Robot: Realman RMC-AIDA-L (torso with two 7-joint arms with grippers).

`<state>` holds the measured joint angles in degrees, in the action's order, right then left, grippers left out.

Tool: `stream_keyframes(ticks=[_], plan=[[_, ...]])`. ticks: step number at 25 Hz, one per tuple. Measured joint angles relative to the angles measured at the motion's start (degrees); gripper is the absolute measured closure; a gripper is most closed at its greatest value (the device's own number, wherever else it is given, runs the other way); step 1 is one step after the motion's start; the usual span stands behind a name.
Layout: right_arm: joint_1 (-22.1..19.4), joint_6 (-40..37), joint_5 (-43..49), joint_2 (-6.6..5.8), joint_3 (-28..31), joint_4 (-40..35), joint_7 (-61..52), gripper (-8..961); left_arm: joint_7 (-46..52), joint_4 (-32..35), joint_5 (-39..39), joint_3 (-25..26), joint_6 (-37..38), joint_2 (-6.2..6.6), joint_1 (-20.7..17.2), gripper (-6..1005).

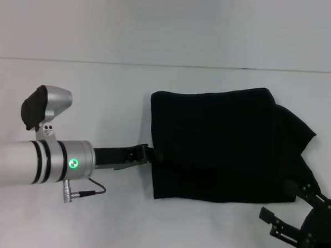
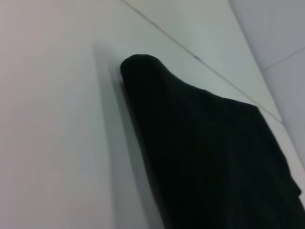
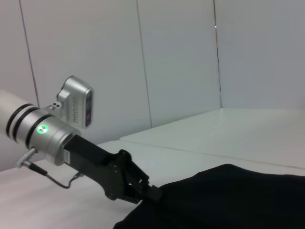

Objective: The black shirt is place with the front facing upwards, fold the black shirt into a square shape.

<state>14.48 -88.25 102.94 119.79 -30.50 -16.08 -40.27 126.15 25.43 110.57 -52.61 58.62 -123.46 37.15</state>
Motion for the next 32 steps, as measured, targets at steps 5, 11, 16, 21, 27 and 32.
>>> stream_keyframes(ticks=[5,11,16,21,27,32], plan=[[0.6,0.4,0.0,0.0,1.6,0.0,0.0,38,-1.0,0.5,-0.6,1.9,3.4,1.06,-1.9,901],[1.5,0.9,0.0,0.0,3.2,0.0,0.0,38,-1.0,2.8,-0.6,3.8,6.3,2.52,-6.7,903],[2.6,1.5,0.0,0.04,3.8,0.0,0.0,39,-2.4,3.7,-0.7,6.9,8.7,3.47,-9.6,905],[3.3,2.0,0.0,0.16,3.8,0.0,0.0,39,-3.4,3.5,-0.8,8.4,10.9,3.68,-9.9,885],[3.6,2.8,0.0,0.25,4.2,0.5,0.0,38,-4.7,3.3,-0.9,9.3,11.2,3.54,-10.1,860],[3.6,3.0,0.0,0.26,5.3,0.7,0.1,38,-7.2,3.8,-1.2,10.0,13.6,3.72,-10.5,770]])
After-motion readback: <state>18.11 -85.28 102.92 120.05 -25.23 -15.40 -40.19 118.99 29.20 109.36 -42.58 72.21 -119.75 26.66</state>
